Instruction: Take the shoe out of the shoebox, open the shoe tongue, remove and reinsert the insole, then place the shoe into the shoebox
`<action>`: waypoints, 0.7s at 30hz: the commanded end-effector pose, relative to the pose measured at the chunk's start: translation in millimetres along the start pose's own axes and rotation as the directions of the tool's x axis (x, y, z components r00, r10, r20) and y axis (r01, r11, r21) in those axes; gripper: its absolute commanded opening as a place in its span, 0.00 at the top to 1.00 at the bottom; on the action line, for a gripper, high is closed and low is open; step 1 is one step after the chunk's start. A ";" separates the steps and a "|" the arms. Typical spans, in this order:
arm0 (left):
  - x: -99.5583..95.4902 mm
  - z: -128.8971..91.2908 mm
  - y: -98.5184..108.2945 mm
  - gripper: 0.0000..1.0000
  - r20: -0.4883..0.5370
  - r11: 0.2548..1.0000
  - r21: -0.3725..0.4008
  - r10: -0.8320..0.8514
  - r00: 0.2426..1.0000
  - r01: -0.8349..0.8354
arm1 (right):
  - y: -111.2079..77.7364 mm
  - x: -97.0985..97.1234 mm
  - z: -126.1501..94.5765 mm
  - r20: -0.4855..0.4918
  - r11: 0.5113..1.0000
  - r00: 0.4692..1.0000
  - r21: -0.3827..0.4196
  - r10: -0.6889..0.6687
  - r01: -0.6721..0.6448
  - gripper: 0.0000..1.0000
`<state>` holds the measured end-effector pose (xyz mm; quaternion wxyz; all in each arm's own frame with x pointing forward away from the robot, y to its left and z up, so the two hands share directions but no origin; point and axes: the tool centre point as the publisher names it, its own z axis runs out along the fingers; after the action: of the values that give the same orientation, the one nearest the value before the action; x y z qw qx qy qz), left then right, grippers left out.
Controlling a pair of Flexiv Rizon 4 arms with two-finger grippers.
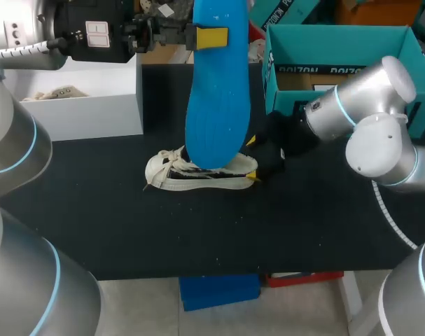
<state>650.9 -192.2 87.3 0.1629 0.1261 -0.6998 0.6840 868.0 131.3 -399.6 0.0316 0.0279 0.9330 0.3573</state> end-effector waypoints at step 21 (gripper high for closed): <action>0.3 1.2 -0.8 1.00 0.003 1.000 -0.004 -0.002 1.000 0.002 | 69.3 -34.1 10.0 -0.097 0.736 0.986 0.657 -0.134 0.165 0.00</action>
<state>650.9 -192.2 87.3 0.1630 0.1260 -0.6998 0.6840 899.4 177.3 -357.1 0.0252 -0.0492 0.9861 0.1570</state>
